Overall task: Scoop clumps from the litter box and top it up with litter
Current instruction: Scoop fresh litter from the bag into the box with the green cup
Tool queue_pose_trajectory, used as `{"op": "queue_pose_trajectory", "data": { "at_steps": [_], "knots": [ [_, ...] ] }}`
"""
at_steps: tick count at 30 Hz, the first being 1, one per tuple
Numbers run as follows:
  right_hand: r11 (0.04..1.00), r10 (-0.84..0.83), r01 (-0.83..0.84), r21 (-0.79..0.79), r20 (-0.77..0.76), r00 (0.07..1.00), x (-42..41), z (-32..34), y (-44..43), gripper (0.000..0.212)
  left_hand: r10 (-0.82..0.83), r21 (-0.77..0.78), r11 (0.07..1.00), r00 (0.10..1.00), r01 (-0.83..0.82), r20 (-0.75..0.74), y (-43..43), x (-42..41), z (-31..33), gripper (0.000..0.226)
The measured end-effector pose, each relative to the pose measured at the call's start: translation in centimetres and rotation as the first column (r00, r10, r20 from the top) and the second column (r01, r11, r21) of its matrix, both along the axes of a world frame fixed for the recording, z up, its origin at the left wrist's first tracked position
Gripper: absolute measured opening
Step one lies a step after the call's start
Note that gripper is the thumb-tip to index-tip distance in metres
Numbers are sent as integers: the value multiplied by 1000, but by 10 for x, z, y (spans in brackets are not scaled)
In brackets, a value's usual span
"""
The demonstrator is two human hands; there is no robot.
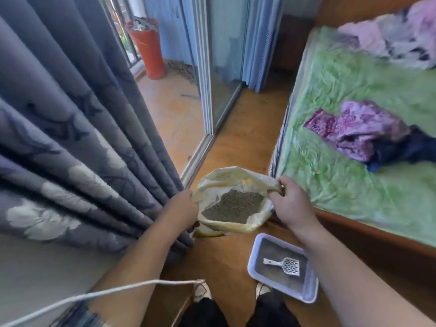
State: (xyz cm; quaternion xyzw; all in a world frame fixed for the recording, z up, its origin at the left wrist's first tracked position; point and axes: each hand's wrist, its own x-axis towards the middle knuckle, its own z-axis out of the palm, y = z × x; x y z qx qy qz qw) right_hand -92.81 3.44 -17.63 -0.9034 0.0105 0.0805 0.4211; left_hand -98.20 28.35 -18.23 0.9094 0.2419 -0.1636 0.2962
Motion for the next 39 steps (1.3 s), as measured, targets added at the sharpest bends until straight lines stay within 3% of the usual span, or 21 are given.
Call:
{"op": "queue_pose_trajectory", "data": {
  "at_steps": [9,20,26,30,33,39],
  "knots": [
    [968,-236,248,24,-238,942,11,-188,-2,12,-84,2,996,986,85,-143,-19,51,-186,10],
    [963,-268,253,-88,-375,888,39,-561,-2,12,-63,9,998,951,69,-301,-26,62,-560,11],
    [963,-269,230,-143,-405,874,42,-707,-4,5,-94,15,994,926,107,-366,-29,68,-717,11],
    [979,-176,113,-171,-419,891,50,-750,-3,3,-49,19,998,906,63,-421,-31,73,-760,8],
    [970,-153,37,-241,-484,861,60,-756,-1,5,20,-9,1000,895,-27,-445,-33,78,-760,23],
    [922,-37,-223,-316,-646,762,79,-673,10,47,-7,17,1000,826,20,-564,-32,90,-664,45]
  ]
}}
